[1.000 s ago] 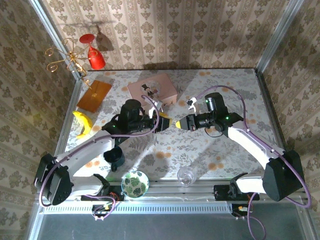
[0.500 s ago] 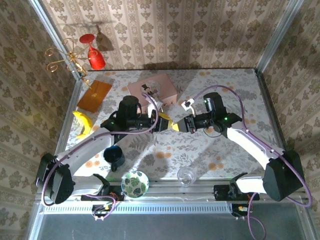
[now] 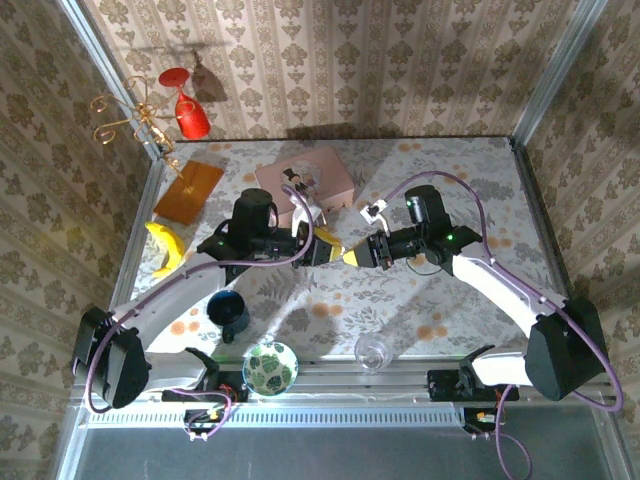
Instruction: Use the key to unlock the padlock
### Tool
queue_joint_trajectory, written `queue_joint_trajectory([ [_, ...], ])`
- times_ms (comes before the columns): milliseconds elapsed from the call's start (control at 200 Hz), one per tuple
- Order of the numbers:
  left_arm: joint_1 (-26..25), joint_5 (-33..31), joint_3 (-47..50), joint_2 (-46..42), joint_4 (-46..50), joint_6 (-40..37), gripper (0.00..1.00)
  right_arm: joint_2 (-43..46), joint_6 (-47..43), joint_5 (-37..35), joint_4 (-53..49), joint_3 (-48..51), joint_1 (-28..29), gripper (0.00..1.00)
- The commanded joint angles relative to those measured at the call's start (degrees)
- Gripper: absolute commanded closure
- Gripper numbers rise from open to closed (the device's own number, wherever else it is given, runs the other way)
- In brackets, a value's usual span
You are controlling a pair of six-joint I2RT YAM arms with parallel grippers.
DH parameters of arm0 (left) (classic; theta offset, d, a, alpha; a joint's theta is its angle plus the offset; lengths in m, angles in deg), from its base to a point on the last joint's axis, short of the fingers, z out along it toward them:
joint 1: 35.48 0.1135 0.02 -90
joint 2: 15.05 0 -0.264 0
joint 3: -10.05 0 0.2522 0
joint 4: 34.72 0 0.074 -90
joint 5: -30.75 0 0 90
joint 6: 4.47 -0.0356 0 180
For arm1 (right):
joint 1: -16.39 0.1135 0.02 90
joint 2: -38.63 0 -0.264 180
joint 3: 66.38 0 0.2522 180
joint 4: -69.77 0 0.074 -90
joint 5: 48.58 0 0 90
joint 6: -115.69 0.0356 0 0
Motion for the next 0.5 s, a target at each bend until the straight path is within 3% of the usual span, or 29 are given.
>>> queue_joint_trajectory([
  [0, 0.36, 3.54, -2.21, 0.52, 0.74, -1.93, 0.67, -0.85, -1.68, 2.96, 0.08, -1.26, 0.45, 1.00],
  [120, 0.36, 4.11, -2.61, 1.42, 0.66, -1.93, 0.66, -1.53, -2.04, 2.97, -0.39, -1.85, 0.75, 1.00],
  [275, 0.71, 3.85, -2.64, 2.39, 1.06, -2.10, 0.54, -1.90, -2.57, 3.24, -1.18, -2.61, 1.06, 1.00],
  [495, 1.51, 3.76, -2.59, 2.98, 2.87, -3.10, 0.58, -1.65, -3.19, 2.71, -2.28, -3.17, 1.39, 1.00],
])
